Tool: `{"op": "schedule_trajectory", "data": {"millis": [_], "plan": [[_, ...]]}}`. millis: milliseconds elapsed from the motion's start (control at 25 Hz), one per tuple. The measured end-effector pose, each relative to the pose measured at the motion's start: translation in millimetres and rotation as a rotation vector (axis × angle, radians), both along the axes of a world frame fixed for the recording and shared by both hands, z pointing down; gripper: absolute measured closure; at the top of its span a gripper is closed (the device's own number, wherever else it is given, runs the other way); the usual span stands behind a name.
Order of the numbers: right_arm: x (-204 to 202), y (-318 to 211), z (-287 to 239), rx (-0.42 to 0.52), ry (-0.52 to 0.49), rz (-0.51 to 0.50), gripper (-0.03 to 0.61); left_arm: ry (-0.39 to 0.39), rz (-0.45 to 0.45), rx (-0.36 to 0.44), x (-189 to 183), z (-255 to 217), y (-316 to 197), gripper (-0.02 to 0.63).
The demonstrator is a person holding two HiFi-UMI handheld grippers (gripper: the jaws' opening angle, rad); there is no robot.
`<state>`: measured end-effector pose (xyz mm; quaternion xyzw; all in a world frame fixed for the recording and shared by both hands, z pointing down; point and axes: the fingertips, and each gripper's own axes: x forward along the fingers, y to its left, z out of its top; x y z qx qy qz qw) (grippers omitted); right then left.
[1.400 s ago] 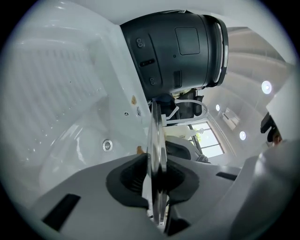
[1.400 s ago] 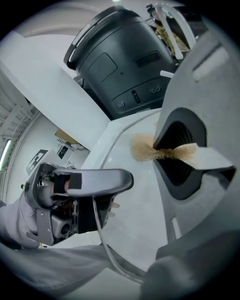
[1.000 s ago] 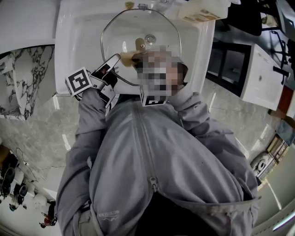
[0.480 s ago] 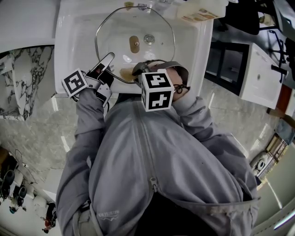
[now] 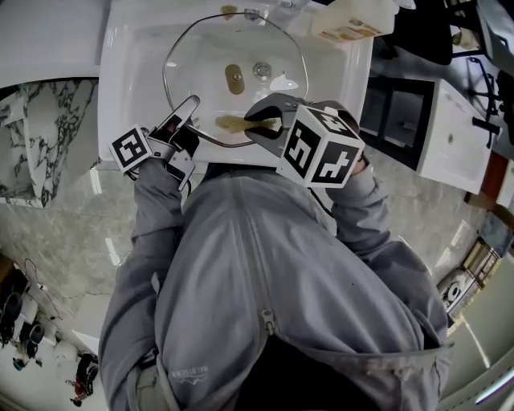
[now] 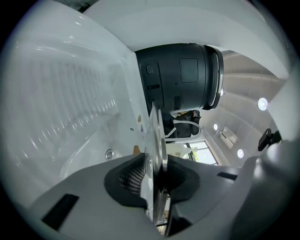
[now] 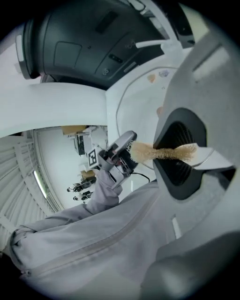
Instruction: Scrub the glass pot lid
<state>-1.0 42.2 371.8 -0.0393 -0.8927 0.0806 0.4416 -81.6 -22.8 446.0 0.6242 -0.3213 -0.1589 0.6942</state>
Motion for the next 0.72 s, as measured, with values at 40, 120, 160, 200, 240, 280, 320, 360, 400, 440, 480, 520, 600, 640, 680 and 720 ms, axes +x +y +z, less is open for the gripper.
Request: {"op": "schedule_trajectory", "data": {"millis": [40, 120, 160, 200, 240, 280, 320, 360, 400, 440, 480, 520, 600, 640, 680, 720], "plan": [[4, -7, -6, 0.024, -0.003, 0.025, 0.532, -0.004, 0.002, 0.006, -1, -1, 1, 0.552], [11, -24, -16, 0.076, -0.004, 0.087, 0.532, -0.013, 0.013, 0.017, -2, -3, 2, 0.552], [15, -35, -19, 0.105, -0.002, 0.126, 0.532, -0.016, 0.020, 0.021, -2, -5, 3, 0.552], [19, -46, -21, 0.136, 0.001, 0.168, 0.532, -0.019, 0.026, 0.025, -2, -6, 4, 0.552], [22, -57, -23, 0.169, 0.004, 0.207, 0.532, -0.020, 0.032, 0.027, -2, -7, 6, 0.552], [25, -68, -24, 0.207, 0.009, 0.239, 0.532, -0.021, 0.037, 0.029, -1, -8, 8, 0.552], [27, -79, -25, 0.250, 0.016, 0.264, 0.532, -0.020, 0.043, 0.031, 0, -9, 11, 0.552], [29, -90, -26, 0.298, 0.027, 0.281, 0.532, -0.018, 0.050, 0.032, 0, -10, 13, 0.552], [30, -100, -26, 0.350, 0.041, 0.290, 0.532, -0.015, 0.055, 0.033, 1, -11, 15, 0.552], [30, -110, -26, 0.402, 0.056, 0.292, 0.532, -0.011, 0.060, 0.033, 1, -13, 16, 0.552], [30, -119, -24, 0.452, 0.071, 0.288, 0.532, -0.007, 0.064, 0.034, 2, -14, 18, 0.552], [29, -128, -21, 0.500, 0.087, 0.280, 0.532, -0.004, 0.068, 0.036, 2, -15, 19, 0.552], [26, -141, -15, 0.583, 0.116, 0.255, 0.532, -0.003, 0.078, 0.037, 3, -17, 20, 0.552], [24, -147, -12, 0.621, 0.128, 0.240, 0.532, -0.005, 0.083, 0.038, 3, -18, 21, 0.552], [23, -153, -8, 0.659, 0.143, 0.225, 0.532, -0.007, 0.088, 0.041, 4, -19, 21, 0.552], [21, -158, -4, 0.695, 0.162, 0.206, 0.532, -0.008, 0.092, 0.045, 5, -20, 21, 0.552]]}}
